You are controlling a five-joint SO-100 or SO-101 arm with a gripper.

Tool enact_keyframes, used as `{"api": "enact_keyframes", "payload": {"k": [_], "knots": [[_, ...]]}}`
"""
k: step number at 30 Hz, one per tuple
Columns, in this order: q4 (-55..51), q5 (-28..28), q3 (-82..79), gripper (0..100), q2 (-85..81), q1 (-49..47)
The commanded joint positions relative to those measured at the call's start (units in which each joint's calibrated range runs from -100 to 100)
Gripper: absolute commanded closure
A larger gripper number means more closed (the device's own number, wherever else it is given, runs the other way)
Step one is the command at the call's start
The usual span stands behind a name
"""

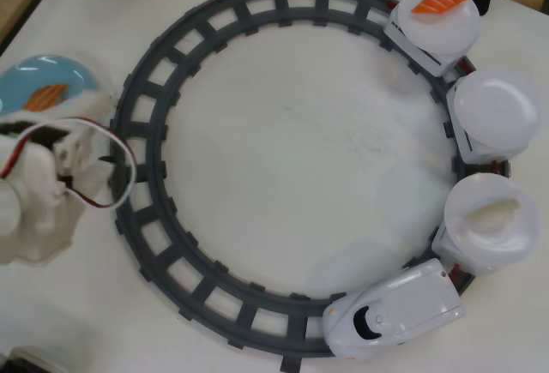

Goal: Pick up the sushi from the Shinkansen and put it on the blue dish

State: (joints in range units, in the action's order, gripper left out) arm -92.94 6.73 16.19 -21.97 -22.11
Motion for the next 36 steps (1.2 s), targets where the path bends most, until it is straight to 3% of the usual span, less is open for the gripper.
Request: {"api": "enact_keyframes", "payload": {"k": [1,9,20,36], "knots": [[-2.8,1.3,7.8,78,2.9,7.3],[-5.5,3.8,17.7,78,8.0,21.8],[-6.2,7.2,16.0,78,12.6,35.2],[-5.7,7.7,9.2,78,14.0,42.6]]}}
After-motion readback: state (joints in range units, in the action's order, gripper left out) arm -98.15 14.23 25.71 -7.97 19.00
